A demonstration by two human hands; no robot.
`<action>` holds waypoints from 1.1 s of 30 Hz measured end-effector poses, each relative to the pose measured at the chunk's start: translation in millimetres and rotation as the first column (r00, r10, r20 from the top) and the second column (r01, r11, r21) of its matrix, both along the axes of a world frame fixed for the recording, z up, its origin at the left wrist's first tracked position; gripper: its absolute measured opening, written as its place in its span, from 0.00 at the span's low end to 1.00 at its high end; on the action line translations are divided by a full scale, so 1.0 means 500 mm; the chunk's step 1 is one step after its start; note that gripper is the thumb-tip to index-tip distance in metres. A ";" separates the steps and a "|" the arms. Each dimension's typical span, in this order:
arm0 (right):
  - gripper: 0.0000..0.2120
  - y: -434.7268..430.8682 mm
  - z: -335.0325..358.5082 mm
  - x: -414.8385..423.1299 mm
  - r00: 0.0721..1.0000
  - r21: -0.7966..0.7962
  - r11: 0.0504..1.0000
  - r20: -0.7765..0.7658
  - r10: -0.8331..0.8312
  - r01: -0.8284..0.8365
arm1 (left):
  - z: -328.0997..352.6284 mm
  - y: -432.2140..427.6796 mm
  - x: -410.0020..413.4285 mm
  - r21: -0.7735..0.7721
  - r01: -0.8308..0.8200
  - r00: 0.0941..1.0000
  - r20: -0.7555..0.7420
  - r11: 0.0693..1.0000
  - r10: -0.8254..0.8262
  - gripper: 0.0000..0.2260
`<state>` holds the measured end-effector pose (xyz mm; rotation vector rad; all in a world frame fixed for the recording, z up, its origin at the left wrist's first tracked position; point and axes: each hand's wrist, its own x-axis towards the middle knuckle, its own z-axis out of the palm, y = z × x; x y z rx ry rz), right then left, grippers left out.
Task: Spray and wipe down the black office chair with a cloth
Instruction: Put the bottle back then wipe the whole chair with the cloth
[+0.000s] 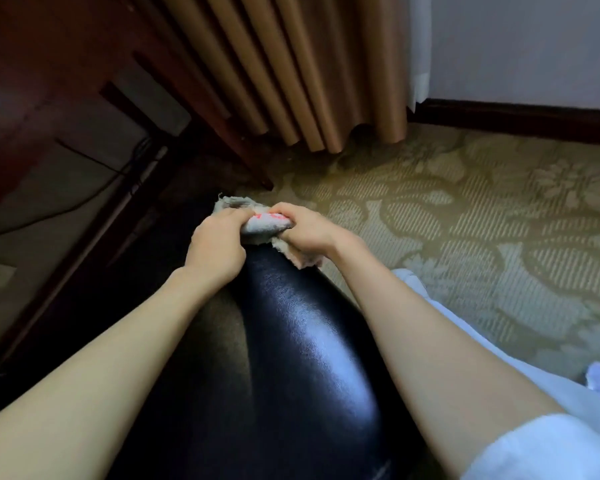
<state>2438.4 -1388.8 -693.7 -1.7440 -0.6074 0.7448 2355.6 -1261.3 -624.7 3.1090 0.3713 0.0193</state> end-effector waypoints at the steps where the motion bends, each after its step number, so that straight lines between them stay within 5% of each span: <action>1: 0.16 -0.027 0.006 -0.014 1.000 -0.012 1.000 -0.012 0.007 -0.007 | 0.002 -0.019 -0.013 -0.021 0.008 1.000 -0.019 1.000 -0.009 0.26; 7: 0.15 -0.234 0.041 -0.165 0.998 -0.149 0.988 -0.046 -0.045 0.038 | 0.002 -0.194 -0.142 -0.198 0.095 0.988 -0.104 0.976 -0.117 0.21; 14: 0.23 -0.377 0.092 -0.404 0.961 -0.285 0.948 0.269 -0.065 0.144 | 0.046 -0.346 -0.359 -0.328 0.139 0.988 -0.014 0.934 -0.152 0.21; 22: 0.24 -0.359 0.143 -0.591 0.678 -0.357 0.923 0.715 0.170 0.146 | 0.047 -0.346 -0.627 -0.351 -0.030 0.996 0.063 0.936 0.056 0.23; 28: 0.32 -0.303 0.169 -0.678 0.473 -0.525 0.851 0.744 0.471 -0.022 | 0.059 -0.334 -0.771 -0.365 -0.196 0.965 0.094 0.910 0.246 0.24; 33: 0.35 -0.221 0.189 -0.743 0.413 -0.606 0.788 0.693 0.590 -0.110 | 0.059 -0.282 -0.859 -0.352 -0.366 0.906 0.076 0.862 0.415 0.25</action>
